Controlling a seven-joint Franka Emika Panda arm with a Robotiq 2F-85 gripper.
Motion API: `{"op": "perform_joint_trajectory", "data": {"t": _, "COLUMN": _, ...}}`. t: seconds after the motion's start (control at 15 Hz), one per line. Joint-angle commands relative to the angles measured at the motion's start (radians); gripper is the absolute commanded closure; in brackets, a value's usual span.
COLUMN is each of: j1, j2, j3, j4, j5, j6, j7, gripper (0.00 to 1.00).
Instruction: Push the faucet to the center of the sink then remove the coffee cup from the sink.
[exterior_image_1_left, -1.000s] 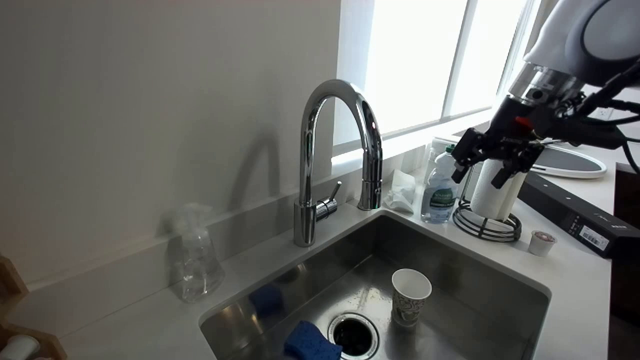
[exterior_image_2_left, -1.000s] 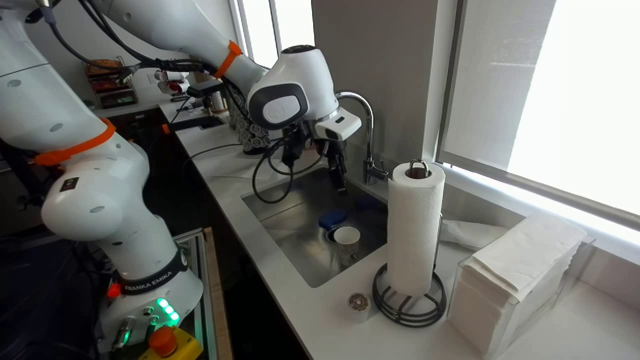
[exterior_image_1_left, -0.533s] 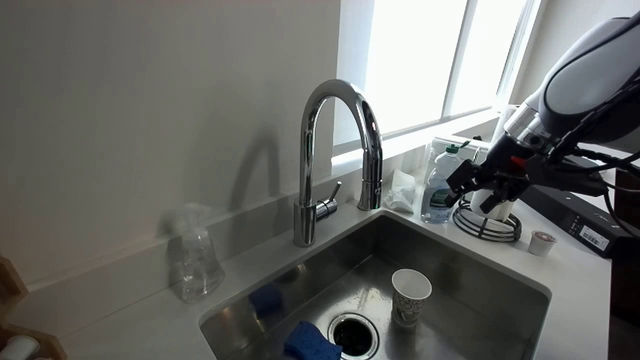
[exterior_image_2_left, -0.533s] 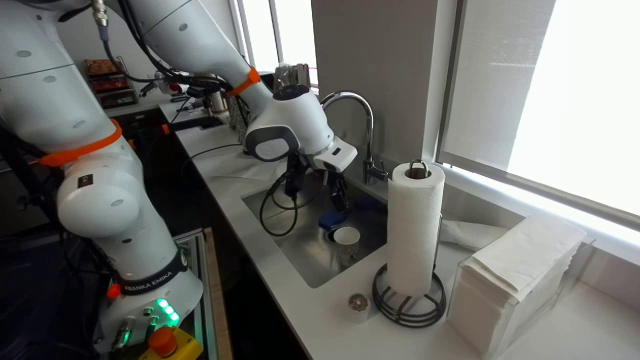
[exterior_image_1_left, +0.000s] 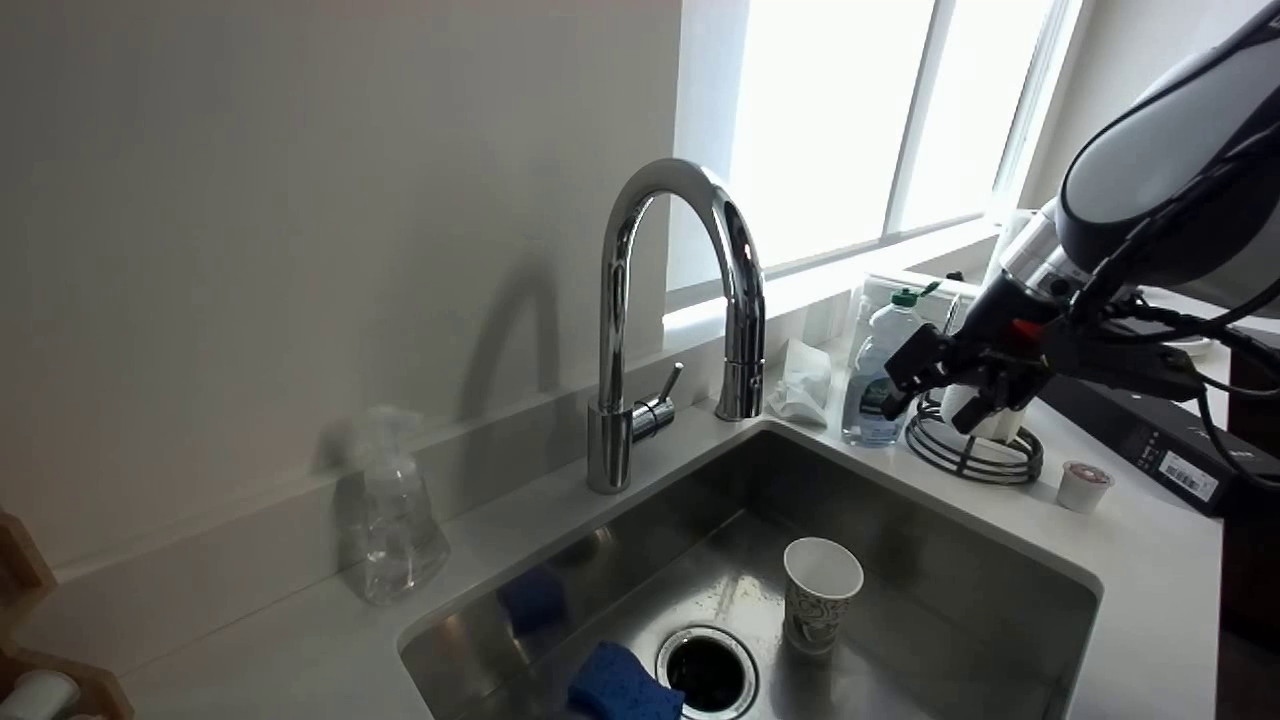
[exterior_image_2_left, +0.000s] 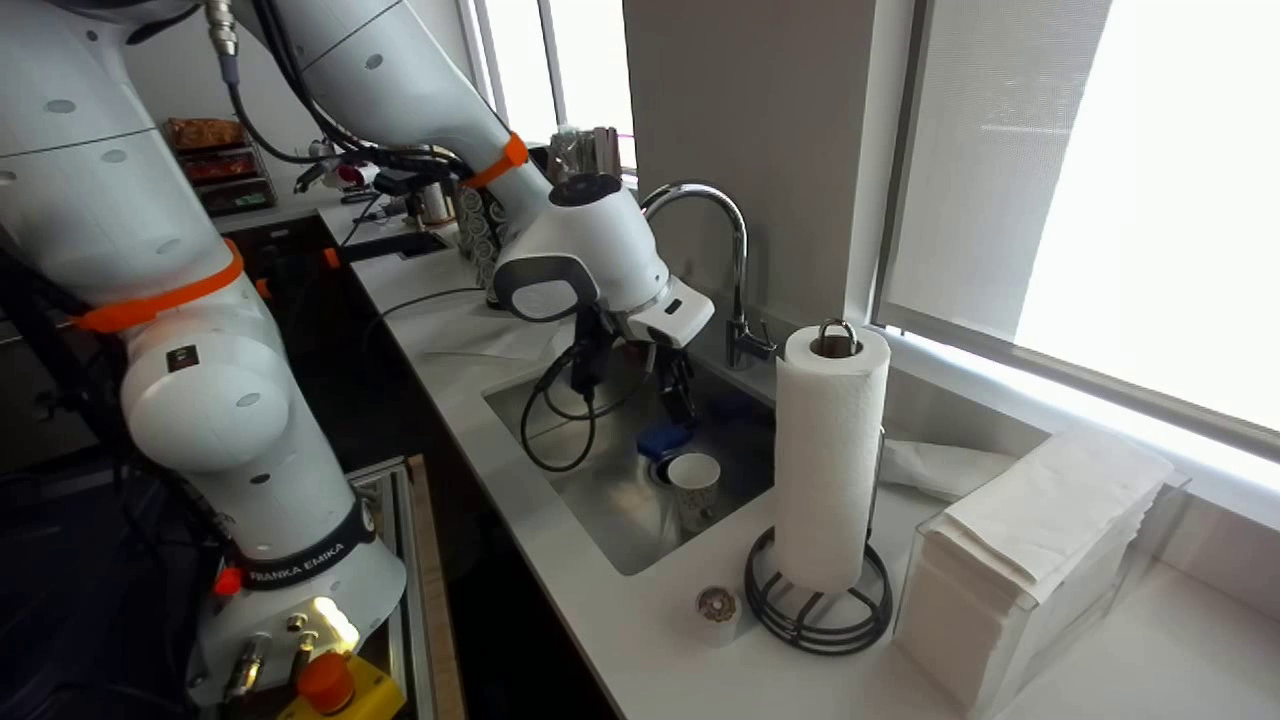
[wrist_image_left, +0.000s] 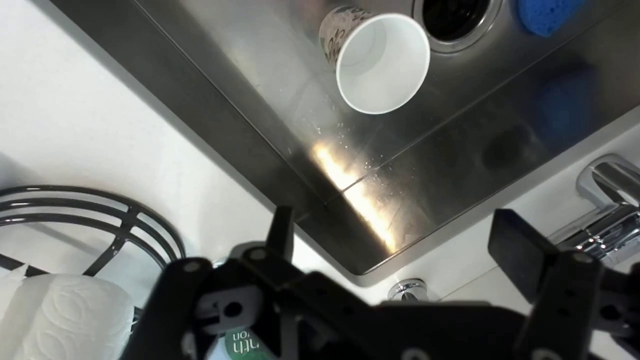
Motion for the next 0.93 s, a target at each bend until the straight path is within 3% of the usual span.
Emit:
{"op": "perform_joint_trajectory", "data": {"t": 0.0, "j1": 0.057, "j2": 0.073, "j3": -0.023, "j4": 0.044, "j5": 0.196, "j6": -0.013, "j7": -0.143, "gripper": 0.0}}
{"op": "perform_joint_trajectory", "data": {"t": 0.6, "j1": -0.003, "j2": 0.297, "j3": 0.039, "j4": 0.191, "j5": 0.627, "j6": -0.069, "j7": -0.51, "gripper": 0.0}}
{"op": "perform_joint_trajectory", "data": {"t": 0.87, "j1": -0.044, "j2": 0.429, "j3": 0.08, "j4": 0.273, "j5": 0.735, "j6": -0.099, "j7": -0.64, "gripper": 0.0}}
